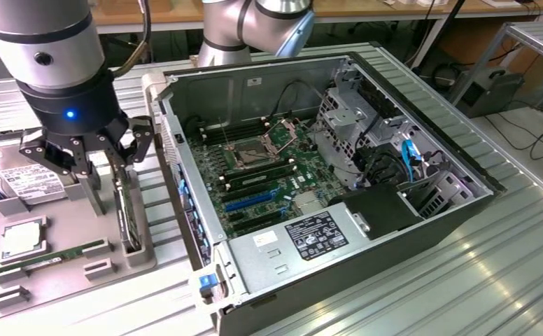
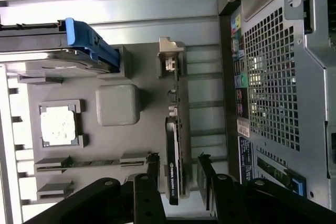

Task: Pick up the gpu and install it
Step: 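Pick up the gpu and move the gpu toward the slot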

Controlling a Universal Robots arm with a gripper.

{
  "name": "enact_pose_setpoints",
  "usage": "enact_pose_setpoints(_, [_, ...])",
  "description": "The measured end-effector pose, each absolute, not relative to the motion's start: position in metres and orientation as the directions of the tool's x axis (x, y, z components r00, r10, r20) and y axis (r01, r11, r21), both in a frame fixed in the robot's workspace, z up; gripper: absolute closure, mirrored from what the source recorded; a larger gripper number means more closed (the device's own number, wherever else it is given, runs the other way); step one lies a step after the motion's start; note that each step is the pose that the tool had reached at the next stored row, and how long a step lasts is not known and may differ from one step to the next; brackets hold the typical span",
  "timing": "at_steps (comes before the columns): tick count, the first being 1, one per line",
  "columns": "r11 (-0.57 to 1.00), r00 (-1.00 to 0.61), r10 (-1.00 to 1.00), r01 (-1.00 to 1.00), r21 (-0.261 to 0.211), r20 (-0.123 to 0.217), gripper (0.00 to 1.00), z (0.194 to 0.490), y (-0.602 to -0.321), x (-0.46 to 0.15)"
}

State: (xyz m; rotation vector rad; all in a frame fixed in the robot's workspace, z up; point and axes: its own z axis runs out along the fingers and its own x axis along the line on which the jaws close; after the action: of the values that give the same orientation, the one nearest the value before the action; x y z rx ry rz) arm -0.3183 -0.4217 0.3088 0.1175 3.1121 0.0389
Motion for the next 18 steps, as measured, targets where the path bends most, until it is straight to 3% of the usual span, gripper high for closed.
enact_pose_setpoints(18, [0.997,-0.995,0.077,0.075,0.028,-0.06,0.58,0.271,-0.426,-0.323])
